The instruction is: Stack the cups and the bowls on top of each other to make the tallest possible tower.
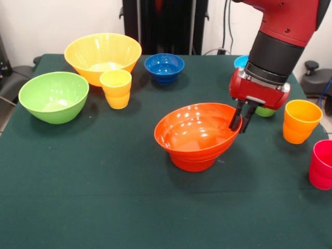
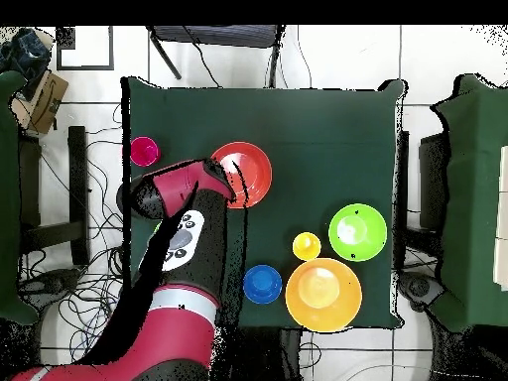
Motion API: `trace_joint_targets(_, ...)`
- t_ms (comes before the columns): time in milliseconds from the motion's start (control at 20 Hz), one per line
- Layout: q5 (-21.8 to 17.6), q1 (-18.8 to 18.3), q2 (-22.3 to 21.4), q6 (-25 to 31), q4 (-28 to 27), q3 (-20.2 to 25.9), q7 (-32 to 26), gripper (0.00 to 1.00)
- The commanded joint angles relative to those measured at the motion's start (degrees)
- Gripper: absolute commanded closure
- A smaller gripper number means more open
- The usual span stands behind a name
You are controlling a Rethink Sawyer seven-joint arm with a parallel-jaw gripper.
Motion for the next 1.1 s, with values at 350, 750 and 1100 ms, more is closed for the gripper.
trace_joint_targets(350,1.9,-0.4,1.7,12.4,-0.8,2.9,2.0,1.00)
trace_joint_targets(750,2.0,-0.2,1.7,15.7,-2.2,2.1,1.8,1.00)
trace_joint_targets(1100,1.4,0.1,0.7,18.3,-2.5,2.0,0.7,1.00)
